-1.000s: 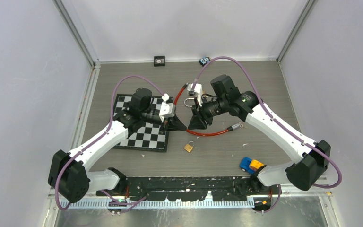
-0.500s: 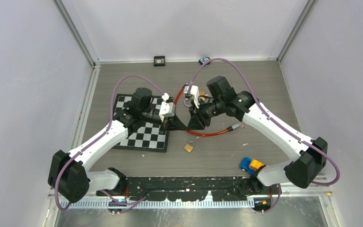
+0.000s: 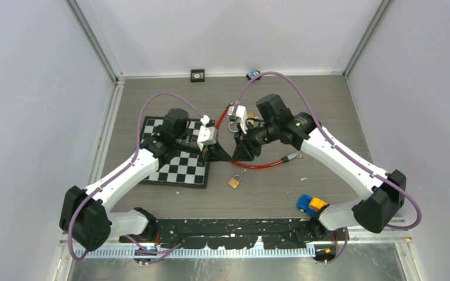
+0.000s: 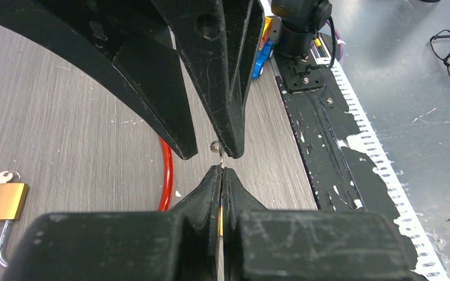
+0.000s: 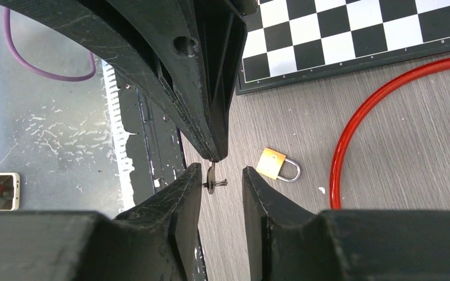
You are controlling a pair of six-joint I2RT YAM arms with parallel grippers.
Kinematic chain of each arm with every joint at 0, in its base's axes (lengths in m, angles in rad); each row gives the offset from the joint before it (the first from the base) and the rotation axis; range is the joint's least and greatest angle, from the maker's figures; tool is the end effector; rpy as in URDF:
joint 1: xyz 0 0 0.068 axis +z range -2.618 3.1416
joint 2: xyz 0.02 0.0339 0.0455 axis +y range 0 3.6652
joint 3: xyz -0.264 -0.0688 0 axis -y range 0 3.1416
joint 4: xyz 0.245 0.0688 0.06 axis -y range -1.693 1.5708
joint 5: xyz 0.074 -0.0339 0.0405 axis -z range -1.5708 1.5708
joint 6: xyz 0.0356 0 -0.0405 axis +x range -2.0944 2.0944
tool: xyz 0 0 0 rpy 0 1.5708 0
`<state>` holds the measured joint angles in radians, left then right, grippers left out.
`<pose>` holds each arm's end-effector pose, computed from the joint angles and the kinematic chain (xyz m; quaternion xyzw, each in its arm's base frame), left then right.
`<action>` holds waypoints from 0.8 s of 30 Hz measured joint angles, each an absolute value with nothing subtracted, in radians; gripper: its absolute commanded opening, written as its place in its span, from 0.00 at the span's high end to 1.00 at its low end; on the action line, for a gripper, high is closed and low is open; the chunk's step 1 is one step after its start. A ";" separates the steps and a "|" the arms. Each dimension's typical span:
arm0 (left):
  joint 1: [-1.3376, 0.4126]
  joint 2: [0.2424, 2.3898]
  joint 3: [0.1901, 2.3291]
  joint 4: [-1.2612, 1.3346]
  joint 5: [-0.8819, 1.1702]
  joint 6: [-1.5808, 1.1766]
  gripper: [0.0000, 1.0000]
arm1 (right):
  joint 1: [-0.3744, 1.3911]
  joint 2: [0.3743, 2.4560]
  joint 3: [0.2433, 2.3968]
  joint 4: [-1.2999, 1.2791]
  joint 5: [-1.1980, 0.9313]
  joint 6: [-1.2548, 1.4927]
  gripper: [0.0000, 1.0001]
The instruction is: Unlock with the key
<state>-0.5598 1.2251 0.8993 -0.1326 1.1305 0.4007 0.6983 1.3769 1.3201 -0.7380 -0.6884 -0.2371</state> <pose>0.2048 -0.1663 0.3008 0.5821 0.5054 -0.4889 0.4083 0.2062 0.2026 0.3461 -0.5068 0.7202 0.3855 0.2753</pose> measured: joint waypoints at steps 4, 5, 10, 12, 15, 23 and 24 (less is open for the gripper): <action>-0.560 1.225 0.899 -0.133 1.131 0.401 1.00 | 0.698 1.377 1.332 -0.742 -0.686 -0.238 0.60; -0.560 1.225 0.899 -0.133 1.131 0.401 1.00 | 0.698 1.377 1.336 -0.742 -0.685 -0.238 0.60; -0.560 1.225 0.899 -0.134 1.131 0.401 1.00 | 0.698 1.377 1.354 -0.742 -0.685 -0.238 0.64; -0.560 1.225 0.899 -0.134 1.131 0.401 1.00 | 0.698 1.377 1.355 -0.743 -0.686 -0.238 0.66; -0.560 1.225 0.899 -0.136 1.131 0.401 1.00 | 0.698 1.379 1.355 -0.742 -0.686 -0.239 0.66; -0.560 1.225 0.899 -0.140 1.131 0.401 1.00 | 0.698 1.383 1.355 -0.743 -0.690 -0.241 0.71; -0.560 1.225 0.899 -0.140 1.131 0.401 1.00 | 0.698 1.383 1.355 -0.743 -0.690 -0.241 0.71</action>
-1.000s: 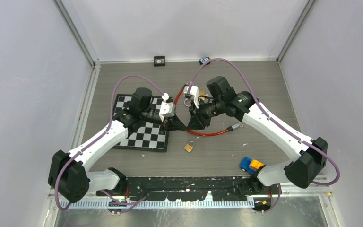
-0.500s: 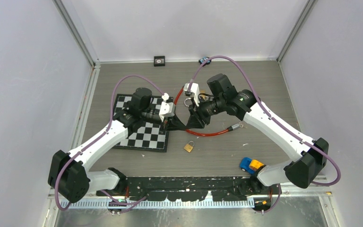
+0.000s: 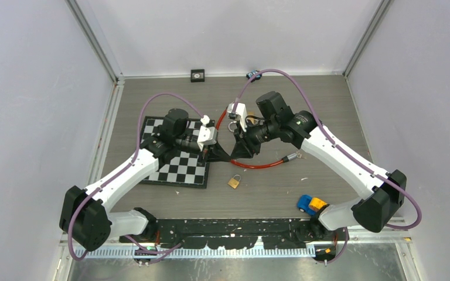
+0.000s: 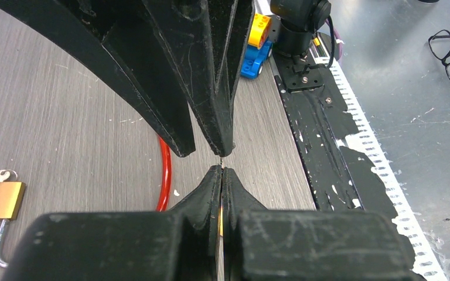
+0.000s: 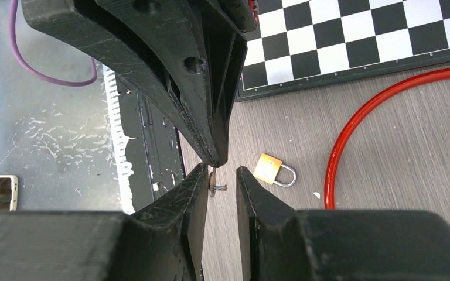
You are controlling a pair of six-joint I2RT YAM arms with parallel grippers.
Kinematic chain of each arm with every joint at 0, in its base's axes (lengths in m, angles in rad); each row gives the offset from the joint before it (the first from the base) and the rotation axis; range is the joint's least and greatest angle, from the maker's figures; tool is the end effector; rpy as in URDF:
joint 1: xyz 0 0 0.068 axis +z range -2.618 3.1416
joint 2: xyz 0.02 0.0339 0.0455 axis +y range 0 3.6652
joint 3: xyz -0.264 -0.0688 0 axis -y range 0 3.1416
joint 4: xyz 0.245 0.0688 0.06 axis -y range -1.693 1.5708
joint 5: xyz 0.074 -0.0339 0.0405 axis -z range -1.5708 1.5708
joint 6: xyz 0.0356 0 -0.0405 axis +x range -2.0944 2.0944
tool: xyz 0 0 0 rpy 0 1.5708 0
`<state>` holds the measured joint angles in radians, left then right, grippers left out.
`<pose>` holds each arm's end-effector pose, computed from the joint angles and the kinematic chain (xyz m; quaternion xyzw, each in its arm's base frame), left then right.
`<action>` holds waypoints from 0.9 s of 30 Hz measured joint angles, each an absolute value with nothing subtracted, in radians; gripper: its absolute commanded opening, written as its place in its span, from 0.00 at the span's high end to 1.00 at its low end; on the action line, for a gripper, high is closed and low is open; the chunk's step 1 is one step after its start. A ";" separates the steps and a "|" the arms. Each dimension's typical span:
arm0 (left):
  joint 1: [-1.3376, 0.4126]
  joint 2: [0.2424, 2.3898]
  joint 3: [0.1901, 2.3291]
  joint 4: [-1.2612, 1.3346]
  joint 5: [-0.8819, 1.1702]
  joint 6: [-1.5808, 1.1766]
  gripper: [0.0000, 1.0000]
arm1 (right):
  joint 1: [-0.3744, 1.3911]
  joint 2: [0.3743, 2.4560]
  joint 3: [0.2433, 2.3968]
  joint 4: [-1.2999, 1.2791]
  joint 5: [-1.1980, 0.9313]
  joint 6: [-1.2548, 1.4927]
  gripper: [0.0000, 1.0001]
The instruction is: Unlock with the key
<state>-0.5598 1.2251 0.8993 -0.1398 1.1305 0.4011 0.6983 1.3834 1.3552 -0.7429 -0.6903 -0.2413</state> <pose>0.2045 -0.1662 0.3003 0.5815 0.5075 -0.4896 0.4057 0.2077 0.2039 0.3552 -0.5098 0.7133 0.3865 0.2862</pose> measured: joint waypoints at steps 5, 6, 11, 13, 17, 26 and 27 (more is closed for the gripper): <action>-0.560 1.225 0.899 -0.140 1.130 0.401 1.00 | 0.699 1.383 1.355 -0.743 -0.690 -0.244 0.71; -0.560 1.225 0.899 -0.140 1.130 0.401 1.00 | 0.700 1.383 1.355 -0.743 -0.690 -0.246 0.71; -0.560 1.225 0.899 -0.140 1.130 0.401 1.00 | 0.704 1.383 1.353 -0.747 -0.690 -0.254 0.71; -0.560 1.225 0.899 -0.140 1.130 0.401 1.00 | 0.705 1.383 1.352 -0.750 -0.690 -0.257 0.71; -0.560 1.225 0.899 -0.140 1.130 0.401 1.00 | 0.706 1.383 1.350 -0.755 -0.689 -0.258 0.71; -0.560 1.225 0.899 -0.140 1.130 0.401 1.00 | 0.706 1.383 1.346 -0.758 -0.688 -0.260 0.77; -0.560 1.225 0.899 -0.140 1.130 0.401 1.00 | 0.706 1.383 1.346 -0.759 -0.689 -0.260 0.78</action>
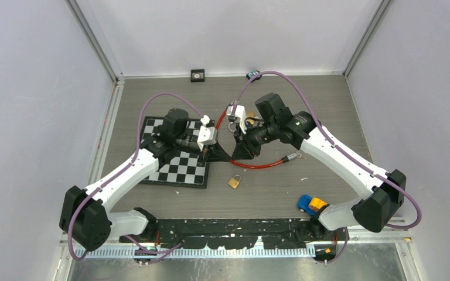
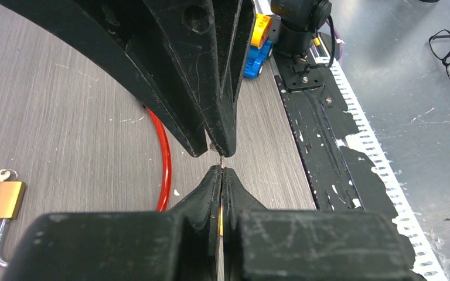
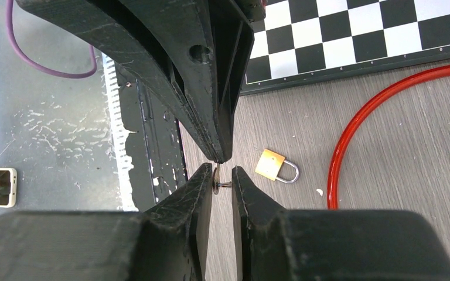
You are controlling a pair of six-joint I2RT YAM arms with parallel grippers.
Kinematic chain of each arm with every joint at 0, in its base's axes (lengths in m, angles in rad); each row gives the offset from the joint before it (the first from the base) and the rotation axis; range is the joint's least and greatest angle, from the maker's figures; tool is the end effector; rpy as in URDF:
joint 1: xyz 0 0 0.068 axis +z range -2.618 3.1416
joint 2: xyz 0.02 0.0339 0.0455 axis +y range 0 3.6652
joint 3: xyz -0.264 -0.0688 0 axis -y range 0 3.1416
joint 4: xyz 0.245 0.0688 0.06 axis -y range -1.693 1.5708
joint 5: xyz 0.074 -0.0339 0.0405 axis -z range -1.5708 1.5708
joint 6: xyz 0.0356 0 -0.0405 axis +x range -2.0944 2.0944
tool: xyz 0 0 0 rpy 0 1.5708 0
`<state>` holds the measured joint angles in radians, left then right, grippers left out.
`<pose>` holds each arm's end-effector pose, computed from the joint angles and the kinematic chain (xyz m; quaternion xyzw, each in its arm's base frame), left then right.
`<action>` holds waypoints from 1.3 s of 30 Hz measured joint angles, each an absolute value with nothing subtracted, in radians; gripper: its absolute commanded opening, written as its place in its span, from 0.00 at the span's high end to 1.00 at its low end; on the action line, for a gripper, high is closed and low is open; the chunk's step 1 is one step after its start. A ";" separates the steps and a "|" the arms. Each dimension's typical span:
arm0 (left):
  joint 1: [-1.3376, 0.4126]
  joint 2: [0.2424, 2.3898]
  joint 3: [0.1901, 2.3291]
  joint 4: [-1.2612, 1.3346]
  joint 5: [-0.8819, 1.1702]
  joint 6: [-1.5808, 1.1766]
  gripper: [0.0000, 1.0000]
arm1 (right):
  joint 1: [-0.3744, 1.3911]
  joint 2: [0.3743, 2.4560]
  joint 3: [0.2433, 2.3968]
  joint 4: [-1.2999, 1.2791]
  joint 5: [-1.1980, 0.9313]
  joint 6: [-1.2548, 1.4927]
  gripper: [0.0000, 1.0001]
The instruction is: Unlock with the key
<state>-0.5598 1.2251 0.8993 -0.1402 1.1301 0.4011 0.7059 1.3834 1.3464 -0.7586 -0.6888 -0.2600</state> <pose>0.2045 -0.1662 0.3002 0.5814 0.5077 -0.4895 0.4056 0.2052 0.2046 0.3513 -0.5177 0.7125 0.3835 0.2778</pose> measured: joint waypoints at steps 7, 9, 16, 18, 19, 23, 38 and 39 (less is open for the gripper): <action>-0.560 1.225 0.899 -0.141 1.129 0.401 1.00 | 0.710 1.383 1.346 -0.759 -0.689 -0.260 0.82; -0.560 1.225 0.899 -0.140 1.129 0.402 1.00 | 0.710 1.383 1.346 -0.760 -0.690 -0.260 0.85; -0.560 1.225 0.899 -0.143 1.126 0.401 1.00 | 0.710 1.383 1.346 -0.764 -0.687 -0.264 0.99; -0.560 1.225 0.899 -0.144 1.126 0.401 1.00 | 0.710 1.383 1.346 -0.765 -0.685 -0.265 0.99; -0.560 1.225 0.899 -0.144 1.126 0.402 1.00 | 0.710 1.383 1.346 -0.765 -0.684 -0.265 0.99; -0.560 1.225 0.899 -0.145 1.126 0.402 1.00 | 0.710 1.383 1.346 -0.765 -0.681 -0.266 0.99; -0.551 1.223 0.897 -0.101 1.015 0.355 0.17 | 0.518 1.285 1.206 -0.707 -0.685 -0.213 0.99; -0.551 1.224 0.894 -0.096 1.003 0.353 0.17 | 0.487 1.268 1.191 -0.698 -0.686 -0.203 0.99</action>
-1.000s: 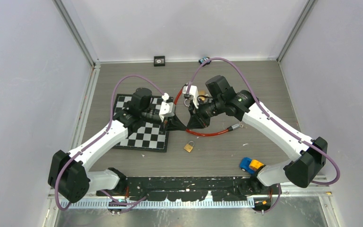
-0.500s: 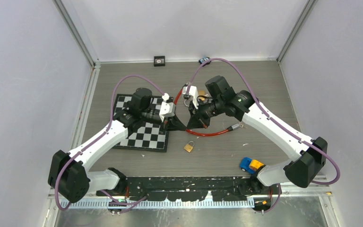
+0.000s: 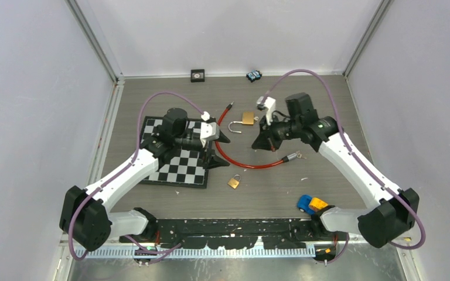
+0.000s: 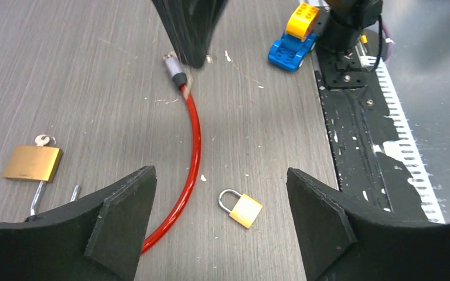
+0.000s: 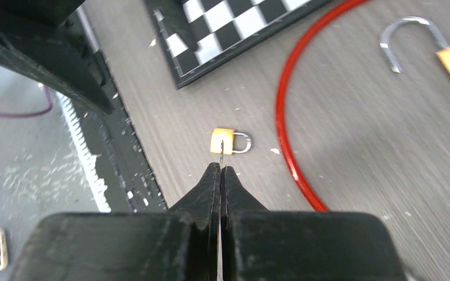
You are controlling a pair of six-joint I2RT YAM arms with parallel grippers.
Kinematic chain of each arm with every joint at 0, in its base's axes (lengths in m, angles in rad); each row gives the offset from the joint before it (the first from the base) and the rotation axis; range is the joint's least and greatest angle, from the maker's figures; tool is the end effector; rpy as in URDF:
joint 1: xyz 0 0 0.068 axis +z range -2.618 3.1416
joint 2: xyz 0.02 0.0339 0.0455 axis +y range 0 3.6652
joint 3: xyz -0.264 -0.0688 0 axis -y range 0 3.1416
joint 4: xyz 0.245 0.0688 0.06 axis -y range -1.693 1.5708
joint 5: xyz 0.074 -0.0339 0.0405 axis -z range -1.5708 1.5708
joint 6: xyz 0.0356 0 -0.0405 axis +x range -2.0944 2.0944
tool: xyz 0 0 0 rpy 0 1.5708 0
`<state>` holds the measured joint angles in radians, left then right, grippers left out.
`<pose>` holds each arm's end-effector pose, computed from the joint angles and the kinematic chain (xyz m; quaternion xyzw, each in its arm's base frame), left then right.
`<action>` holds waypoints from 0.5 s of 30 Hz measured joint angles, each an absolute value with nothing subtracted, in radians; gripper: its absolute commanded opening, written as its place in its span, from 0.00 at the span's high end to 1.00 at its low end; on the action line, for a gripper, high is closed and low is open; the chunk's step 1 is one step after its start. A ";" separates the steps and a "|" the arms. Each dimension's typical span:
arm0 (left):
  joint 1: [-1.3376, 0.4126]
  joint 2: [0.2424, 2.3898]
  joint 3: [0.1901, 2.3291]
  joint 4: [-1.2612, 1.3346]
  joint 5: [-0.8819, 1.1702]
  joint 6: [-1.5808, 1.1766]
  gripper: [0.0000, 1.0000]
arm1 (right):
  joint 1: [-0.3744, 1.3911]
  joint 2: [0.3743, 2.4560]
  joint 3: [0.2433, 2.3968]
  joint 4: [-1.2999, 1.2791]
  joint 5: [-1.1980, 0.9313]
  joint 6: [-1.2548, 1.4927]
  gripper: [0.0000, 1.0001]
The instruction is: Unlock with the key
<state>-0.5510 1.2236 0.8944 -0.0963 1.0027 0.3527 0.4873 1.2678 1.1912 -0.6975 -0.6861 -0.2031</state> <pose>0.2111 -0.1650 0.3009 0.5561 0.5494 -0.4490 0.4329 0.2216 0.1429 0.3356 -0.4165 0.7726 0.3586 0.3177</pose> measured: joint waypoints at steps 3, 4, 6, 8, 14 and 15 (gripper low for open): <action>-0.558 1.244 0.891 -0.093 0.967 0.364 0.19 | 0.384 1.208 1.137 -0.651 -0.688 -0.163 0.99; -0.562 1.258 0.891 -0.093 0.956 0.373 0.20 | 0.358 1.190 1.121 -0.641 -0.688 -0.153 0.99; -0.580 1.312 0.891 -0.097 0.923 0.403 0.22 | 0.299 1.148 1.087 -0.618 -0.688 -0.130 0.99; -0.606 1.375 0.891 -0.115 0.889 0.434 0.24 | 0.255 1.116 1.066 -0.603 -0.691 -0.117 0.99; -0.723 1.596 0.942 -0.225 0.760 0.507 0.43 | 0.166 1.062 1.050 -0.575 -0.699 -0.098 0.99; -0.745 1.632 0.967 -0.241 0.734 0.506 0.45 | 0.161 1.058 1.049 -0.573 -0.699 -0.098 0.99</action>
<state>-0.7452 1.6318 0.9672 -0.2409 0.7338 0.5064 0.1608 1.0584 1.0492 -0.5732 -0.6994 -0.0978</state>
